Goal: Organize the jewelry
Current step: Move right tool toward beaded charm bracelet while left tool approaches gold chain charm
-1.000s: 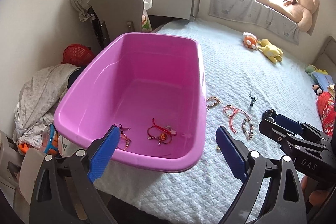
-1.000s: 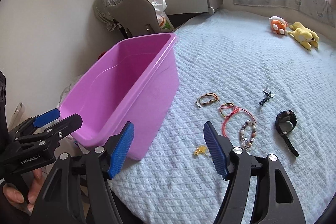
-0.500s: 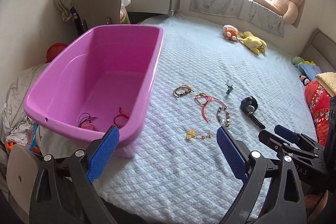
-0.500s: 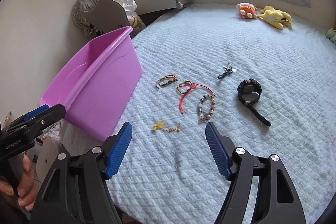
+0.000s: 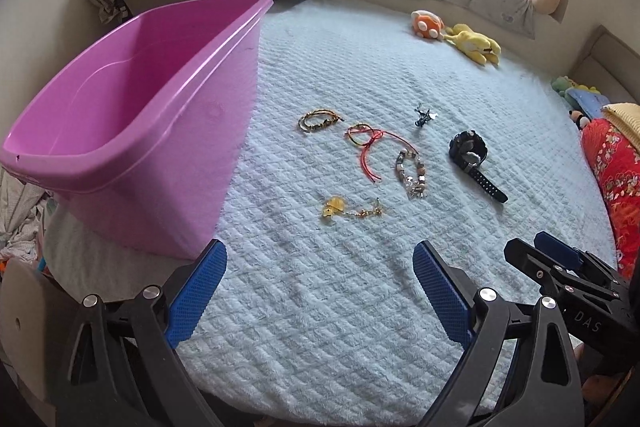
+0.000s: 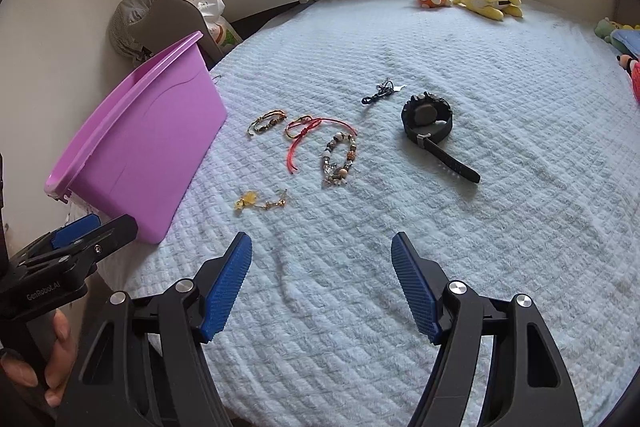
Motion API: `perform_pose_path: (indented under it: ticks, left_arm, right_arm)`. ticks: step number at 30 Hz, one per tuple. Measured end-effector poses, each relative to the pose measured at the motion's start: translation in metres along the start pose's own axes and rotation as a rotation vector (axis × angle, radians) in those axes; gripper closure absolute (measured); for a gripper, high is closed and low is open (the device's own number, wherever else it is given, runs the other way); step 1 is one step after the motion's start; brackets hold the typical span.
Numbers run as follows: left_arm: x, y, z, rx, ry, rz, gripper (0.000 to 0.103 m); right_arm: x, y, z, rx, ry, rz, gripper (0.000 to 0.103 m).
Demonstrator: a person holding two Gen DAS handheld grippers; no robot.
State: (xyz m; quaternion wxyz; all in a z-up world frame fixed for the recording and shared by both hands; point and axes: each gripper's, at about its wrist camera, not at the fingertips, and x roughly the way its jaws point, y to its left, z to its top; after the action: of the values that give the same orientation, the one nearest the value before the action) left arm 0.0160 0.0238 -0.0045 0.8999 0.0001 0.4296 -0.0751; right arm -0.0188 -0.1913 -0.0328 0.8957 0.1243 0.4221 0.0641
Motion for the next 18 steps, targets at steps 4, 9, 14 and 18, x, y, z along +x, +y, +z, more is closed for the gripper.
perform_pose_path:
  ticks: [4,9,14,18]
  left_arm:
    - [0.02,-0.005,-0.002,0.021,0.003,0.025,0.011]
    - [0.048,-0.005,-0.003,0.032,0.011,0.042,0.011]
    - [0.079,-0.005,0.0,0.029,0.035,0.051,0.011]
    - [0.096,-0.006,0.004,0.027,0.033,0.058,0.01]
  right_arm:
    - [0.01,-0.009,-0.004,0.005,-0.001,-0.014,0.034]
    - [0.029,-0.019,-0.005,0.012,-0.001,-0.024,0.034]
    - [0.055,-0.021,0.0,-0.018,0.015,-0.044,0.034]
    - [0.078,-0.021,0.008,-0.035,0.036,-0.046,0.034]
